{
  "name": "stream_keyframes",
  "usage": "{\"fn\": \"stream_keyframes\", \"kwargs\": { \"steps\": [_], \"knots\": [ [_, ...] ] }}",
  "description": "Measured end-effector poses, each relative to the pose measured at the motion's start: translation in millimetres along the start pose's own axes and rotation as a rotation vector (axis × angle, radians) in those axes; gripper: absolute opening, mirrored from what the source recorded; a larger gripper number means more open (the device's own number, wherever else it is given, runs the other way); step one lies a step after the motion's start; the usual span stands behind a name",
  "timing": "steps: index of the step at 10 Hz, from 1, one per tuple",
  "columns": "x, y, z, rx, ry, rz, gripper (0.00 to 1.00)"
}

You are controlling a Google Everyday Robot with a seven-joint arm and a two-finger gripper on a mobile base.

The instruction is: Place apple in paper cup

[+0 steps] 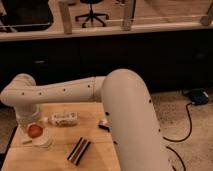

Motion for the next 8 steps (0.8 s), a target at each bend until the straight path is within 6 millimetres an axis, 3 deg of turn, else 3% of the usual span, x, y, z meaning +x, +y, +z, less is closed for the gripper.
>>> {"fn": "stream_keyframes", "kwargs": {
  "steps": [8],
  "knots": [
    [0.8,-6.3,2.0,0.007,0.006,-0.038,0.8]
  ]
}}
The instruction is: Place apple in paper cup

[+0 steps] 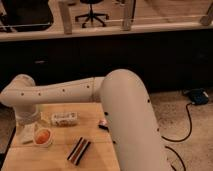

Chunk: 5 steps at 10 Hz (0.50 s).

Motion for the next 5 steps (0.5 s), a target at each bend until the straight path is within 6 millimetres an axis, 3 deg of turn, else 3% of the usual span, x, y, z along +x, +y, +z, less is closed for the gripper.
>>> {"fn": "stream_keyframes", "kwargs": {
  "steps": [5],
  "knots": [
    [0.0,-1.8,-0.2,-0.001,0.005,-0.01,0.8]
  ]
}}
